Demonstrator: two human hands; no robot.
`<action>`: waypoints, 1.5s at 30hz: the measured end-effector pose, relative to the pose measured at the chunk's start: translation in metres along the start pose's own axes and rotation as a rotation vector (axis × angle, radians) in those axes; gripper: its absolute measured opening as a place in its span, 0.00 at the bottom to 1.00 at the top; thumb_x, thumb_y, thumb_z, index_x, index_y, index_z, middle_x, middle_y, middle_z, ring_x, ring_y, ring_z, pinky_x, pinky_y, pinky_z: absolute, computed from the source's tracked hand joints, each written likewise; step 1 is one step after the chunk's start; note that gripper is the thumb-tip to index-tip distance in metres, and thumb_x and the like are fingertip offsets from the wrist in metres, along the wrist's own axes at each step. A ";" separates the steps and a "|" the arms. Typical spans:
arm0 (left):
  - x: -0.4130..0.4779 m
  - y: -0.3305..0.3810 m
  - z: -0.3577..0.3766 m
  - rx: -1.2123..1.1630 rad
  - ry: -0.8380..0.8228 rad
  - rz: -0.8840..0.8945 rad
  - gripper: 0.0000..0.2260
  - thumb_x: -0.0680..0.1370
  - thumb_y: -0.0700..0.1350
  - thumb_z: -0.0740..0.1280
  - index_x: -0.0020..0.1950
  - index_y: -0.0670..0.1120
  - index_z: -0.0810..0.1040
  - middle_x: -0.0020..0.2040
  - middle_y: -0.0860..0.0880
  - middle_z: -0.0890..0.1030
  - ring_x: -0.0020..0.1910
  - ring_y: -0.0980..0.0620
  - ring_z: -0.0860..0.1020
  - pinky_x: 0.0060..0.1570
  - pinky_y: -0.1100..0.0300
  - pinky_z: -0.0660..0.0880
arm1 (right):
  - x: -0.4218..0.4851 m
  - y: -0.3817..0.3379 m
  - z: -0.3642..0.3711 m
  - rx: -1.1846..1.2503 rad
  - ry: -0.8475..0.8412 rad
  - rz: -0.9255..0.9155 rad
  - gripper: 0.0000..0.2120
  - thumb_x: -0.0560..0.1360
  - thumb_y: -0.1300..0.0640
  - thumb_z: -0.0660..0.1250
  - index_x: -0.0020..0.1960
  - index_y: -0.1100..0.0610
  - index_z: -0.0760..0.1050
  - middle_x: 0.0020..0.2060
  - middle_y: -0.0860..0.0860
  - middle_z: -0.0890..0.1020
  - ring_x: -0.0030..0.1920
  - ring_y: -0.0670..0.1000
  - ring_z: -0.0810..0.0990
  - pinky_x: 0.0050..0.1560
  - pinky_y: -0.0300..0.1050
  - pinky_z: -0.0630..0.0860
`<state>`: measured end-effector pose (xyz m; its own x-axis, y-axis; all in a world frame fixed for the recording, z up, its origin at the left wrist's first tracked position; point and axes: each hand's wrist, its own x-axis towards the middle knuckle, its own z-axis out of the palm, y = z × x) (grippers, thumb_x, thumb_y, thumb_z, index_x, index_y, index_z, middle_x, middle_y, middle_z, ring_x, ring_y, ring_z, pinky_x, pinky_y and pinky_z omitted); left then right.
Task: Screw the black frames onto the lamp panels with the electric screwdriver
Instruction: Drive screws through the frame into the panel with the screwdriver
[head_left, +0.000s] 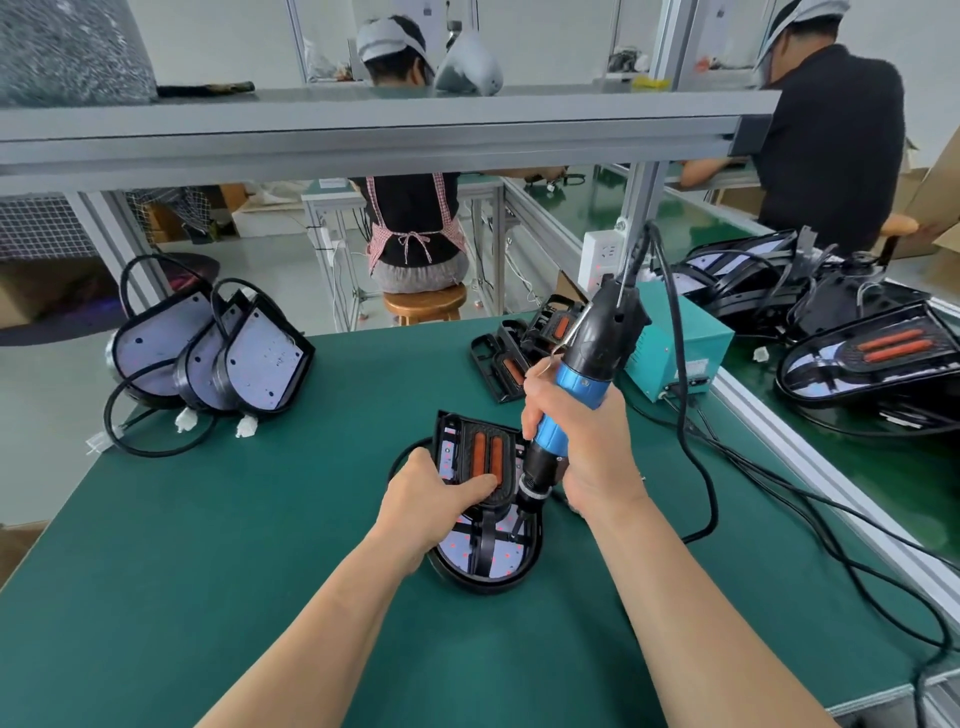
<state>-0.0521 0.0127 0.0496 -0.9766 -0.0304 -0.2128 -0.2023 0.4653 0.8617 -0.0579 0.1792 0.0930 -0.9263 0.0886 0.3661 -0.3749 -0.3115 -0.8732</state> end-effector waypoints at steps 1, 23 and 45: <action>-0.001 0.001 0.000 0.000 -0.005 -0.001 0.26 0.67 0.59 0.76 0.56 0.43 0.77 0.51 0.42 0.84 0.52 0.40 0.82 0.56 0.39 0.78 | 0.001 -0.001 -0.001 0.030 -0.002 0.013 0.05 0.69 0.55 0.73 0.38 0.51 0.77 0.27 0.54 0.74 0.28 0.52 0.71 0.42 0.43 0.75; 0.003 -0.003 -0.002 -0.015 -0.027 -0.001 0.33 0.61 0.63 0.75 0.57 0.44 0.77 0.53 0.43 0.84 0.53 0.41 0.82 0.58 0.40 0.78 | 0.006 -0.007 -0.015 0.146 0.045 0.038 0.05 0.71 0.57 0.73 0.39 0.49 0.78 0.27 0.53 0.73 0.29 0.53 0.70 0.41 0.42 0.75; 0.000 -0.001 -0.001 0.059 0.022 -0.032 0.28 0.65 0.63 0.75 0.55 0.44 0.77 0.51 0.42 0.83 0.51 0.39 0.81 0.53 0.43 0.79 | -0.011 -0.012 0.012 0.013 0.573 -0.028 0.08 0.73 0.61 0.74 0.41 0.57 0.75 0.28 0.50 0.76 0.26 0.50 0.74 0.30 0.38 0.74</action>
<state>-0.0517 0.0118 0.0495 -0.9711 -0.0651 -0.2296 -0.2297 0.5150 0.8258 -0.0425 0.1712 0.1035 -0.7891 0.5950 0.1528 -0.4025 -0.3129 -0.8603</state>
